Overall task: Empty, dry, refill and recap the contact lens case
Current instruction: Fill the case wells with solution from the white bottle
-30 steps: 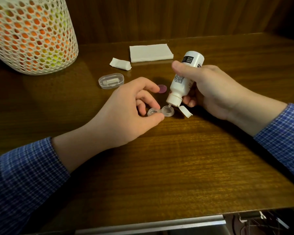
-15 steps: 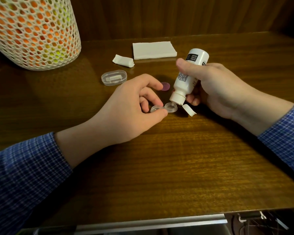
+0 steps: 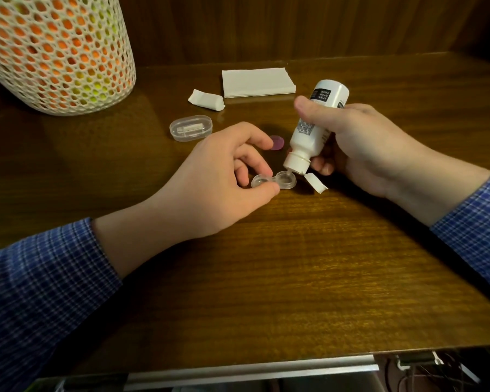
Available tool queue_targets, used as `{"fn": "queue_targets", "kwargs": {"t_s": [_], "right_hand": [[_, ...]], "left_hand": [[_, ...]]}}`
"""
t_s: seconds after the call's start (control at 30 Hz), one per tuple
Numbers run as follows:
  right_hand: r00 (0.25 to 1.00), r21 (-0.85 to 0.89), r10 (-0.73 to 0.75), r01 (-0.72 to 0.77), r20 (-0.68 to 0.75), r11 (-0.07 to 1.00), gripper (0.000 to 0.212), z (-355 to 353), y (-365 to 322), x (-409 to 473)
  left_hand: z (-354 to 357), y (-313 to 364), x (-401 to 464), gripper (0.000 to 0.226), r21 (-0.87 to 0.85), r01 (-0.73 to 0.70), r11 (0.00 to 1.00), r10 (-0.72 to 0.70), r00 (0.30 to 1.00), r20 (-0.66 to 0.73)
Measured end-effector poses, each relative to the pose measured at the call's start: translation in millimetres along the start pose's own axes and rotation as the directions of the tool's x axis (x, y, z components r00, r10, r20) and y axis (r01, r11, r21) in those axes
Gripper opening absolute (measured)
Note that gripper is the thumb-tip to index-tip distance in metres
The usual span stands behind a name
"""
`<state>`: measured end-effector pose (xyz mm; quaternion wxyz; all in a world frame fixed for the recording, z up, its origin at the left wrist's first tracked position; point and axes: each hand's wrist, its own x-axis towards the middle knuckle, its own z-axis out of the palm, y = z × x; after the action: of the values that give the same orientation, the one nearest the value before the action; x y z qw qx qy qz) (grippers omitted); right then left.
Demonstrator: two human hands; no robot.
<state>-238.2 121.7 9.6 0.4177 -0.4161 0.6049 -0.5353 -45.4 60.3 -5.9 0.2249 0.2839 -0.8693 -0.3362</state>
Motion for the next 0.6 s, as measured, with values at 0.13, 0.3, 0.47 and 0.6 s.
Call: {"fn": "queue_targets", "kwargs": {"t_s": [0.13, 0.3, 0.47, 0.6], "right_hand": [[1.000, -0.004, 0.004, -0.004, 0.004, 1.000, 0.029, -0.3, 0.2, 0.2], [1.000, -0.008, 0.013, -0.013, -0.001, 1.000, 0.031, -0.3, -0.2, -0.5], [1.000, 0.000, 0.013, -0.013, -0.028, 1.000, 0.030, -0.7, 0.0, 0.1], [0.998, 0.032, 0.026, -0.024, -0.059, 0.999, 0.031, -0.5, -0.1, 2.4]], "left_hand": [[-0.6, -0.1, 0.0, 0.053, -0.004, -0.001, 1.000, 0.001, 1.000, -0.005], [-0.5, 0.7, 0.0, 0.052, -0.007, 0.007, 1.000, -0.007, 1.000, -0.006], [-0.2, 0.6, 0.3, 0.053, -0.005, 0.015, 1.000, -0.015, 1.000, -0.001], [-0.4, 0.5, 0.3, 0.054, -0.006, 0.010, 1.000, -0.010, 1.000, 0.003]]}}
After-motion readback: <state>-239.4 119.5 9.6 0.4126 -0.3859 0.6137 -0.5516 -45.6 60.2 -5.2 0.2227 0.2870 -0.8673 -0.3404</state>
